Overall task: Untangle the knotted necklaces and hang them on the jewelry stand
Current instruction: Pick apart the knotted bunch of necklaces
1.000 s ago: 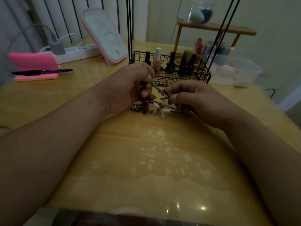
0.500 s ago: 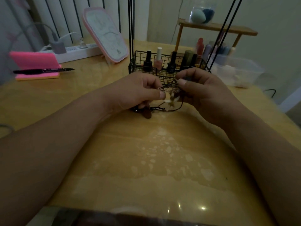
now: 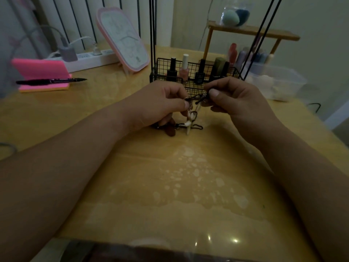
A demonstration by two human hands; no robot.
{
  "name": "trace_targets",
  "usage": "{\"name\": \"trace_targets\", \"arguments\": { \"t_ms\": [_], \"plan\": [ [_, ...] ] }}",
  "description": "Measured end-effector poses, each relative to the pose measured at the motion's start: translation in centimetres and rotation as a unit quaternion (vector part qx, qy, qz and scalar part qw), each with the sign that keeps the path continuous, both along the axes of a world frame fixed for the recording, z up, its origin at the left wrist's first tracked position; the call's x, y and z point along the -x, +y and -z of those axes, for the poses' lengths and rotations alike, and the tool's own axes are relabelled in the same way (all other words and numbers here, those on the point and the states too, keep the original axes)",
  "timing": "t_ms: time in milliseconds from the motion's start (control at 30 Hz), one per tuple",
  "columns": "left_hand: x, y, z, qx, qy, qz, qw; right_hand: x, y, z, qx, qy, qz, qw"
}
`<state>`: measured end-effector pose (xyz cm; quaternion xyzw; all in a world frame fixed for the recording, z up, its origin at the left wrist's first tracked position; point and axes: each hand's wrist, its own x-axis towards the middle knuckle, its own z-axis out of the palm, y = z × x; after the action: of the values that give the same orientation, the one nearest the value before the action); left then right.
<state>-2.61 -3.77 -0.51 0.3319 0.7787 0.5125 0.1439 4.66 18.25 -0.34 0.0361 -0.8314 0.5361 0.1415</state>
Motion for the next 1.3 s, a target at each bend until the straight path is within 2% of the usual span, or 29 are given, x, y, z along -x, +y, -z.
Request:
{"name": "trace_targets", "arguments": {
  "t_ms": [100, 333, 600, 733, 900, 1033, 1133, 1300],
  "plan": [
    [0.21, 0.04, 0.24, 0.006, 0.003, -0.011, 1.0, 0.08, 0.08, -0.01, 0.019, 0.002, 0.008, 1.0],
    [-0.17, 0.16, -0.02, 0.01, 0.01, -0.025, 1.0, 0.11, -0.29, -0.17, 0.159, -0.061, -0.025, 0.985],
    [-0.38, 0.41, 0.16, 0.028, 0.039, 0.004, 0.999, 0.0, -0.32, -0.02, 0.109, -0.043, -0.051, 0.992],
    [-0.17, 0.38, 0.31, 0.015, 0.042, -0.02, 0.999, 0.06, -0.17, 0.07, 0.1, -0.055, -0.057, 0.992],
    [-0.41, 0.44, -0.02, 0.013, 0.014, -0.044, 0.999, 0.07, -0.26, 0.05, 0.081, -0.067, -0.06, 0.993],
    [-0.72, 0.51, -0.22, 0.007, -0.012, -0.029, 0.999, 0.05, -0.16, 0.12, 0.024, -0.057, -0.053, 0.997],
    [-0.45, 0.41, -0.05, 0.01, 0.004, -0.032, 0.999, -0.08, -0.01, 0.05, -0.012, -0.058, -0.05, 0.997],
    [-0.23, 0.24, 0.06, 0.037, 0.053, -0.042, 0.997, -0.11, 0.53, -0.22, -0.001, -0.067, -0.076, 0.995]
  ]
}}
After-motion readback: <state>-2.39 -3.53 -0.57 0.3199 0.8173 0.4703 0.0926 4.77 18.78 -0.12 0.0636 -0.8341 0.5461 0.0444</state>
